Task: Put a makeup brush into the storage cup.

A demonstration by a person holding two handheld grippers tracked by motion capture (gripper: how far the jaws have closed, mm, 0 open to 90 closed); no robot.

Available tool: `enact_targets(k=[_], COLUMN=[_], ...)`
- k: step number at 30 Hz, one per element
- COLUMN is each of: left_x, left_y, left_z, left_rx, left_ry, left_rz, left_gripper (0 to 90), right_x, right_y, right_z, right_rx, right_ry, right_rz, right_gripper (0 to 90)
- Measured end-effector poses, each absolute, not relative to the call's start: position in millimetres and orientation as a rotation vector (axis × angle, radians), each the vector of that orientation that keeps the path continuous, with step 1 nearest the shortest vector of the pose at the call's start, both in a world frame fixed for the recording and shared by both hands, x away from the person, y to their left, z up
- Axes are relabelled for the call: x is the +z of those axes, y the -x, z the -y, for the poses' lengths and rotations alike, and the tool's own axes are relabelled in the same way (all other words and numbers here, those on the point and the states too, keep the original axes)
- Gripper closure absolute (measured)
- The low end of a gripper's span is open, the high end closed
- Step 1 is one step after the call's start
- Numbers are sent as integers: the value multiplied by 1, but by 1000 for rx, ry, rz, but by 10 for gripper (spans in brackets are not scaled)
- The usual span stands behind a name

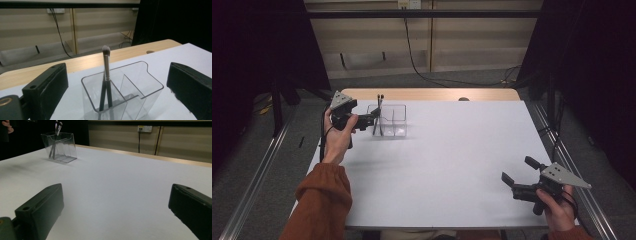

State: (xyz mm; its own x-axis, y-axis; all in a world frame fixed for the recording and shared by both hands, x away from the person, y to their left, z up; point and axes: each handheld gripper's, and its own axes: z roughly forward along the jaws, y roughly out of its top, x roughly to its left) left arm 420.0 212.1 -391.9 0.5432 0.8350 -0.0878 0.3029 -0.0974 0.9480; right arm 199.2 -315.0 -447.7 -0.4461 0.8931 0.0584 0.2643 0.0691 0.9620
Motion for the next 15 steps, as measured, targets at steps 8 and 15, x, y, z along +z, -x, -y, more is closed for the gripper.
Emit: enact_targets(k=[8,15], left_x=[-388,-387], left_y=[-404,-390], left_z=[-215,-211], left_rx=[594,554], left_ry=[-1658,-1666], left_rz=[-948,-919], left_gripper=[31,33], right_x=[-447,-448], right_y=[-201,-203], right_z=[314,313], right_rx=[1404,1399], right_ry=[-1156,-1152], right_rz=[-1774,-1779], right_gripper=[0,0])
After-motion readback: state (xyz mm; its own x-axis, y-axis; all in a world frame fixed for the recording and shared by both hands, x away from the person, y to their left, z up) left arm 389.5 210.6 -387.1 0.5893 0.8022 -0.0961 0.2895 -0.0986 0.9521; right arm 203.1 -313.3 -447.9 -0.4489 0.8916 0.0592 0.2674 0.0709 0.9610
